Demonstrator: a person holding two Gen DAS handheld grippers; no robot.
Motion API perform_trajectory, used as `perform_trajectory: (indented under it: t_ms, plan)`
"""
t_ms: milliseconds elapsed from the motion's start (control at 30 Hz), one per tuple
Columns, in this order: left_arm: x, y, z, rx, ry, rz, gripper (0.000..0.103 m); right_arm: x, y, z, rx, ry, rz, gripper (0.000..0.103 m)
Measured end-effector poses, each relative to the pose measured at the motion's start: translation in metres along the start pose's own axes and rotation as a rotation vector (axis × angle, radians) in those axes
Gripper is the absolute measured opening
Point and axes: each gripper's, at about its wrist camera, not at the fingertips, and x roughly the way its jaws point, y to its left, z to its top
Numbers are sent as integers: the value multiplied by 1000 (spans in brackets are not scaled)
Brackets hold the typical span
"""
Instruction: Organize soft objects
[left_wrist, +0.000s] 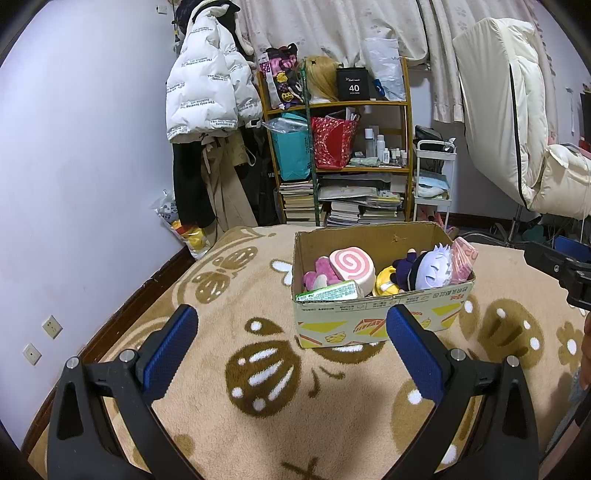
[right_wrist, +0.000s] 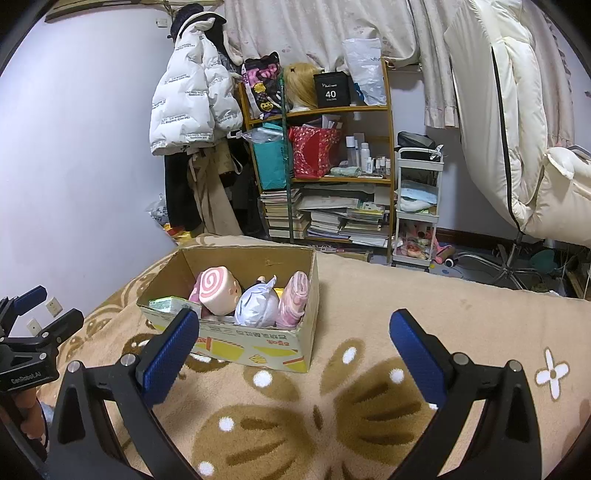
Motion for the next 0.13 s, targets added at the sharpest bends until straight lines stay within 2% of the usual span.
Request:
perform_trajectory:
  t_ms: [133]
  plan:
    - [0, 0, 0, 0, 1, -2, 101, 0, -1, 0, 0, 0, 1, 103]
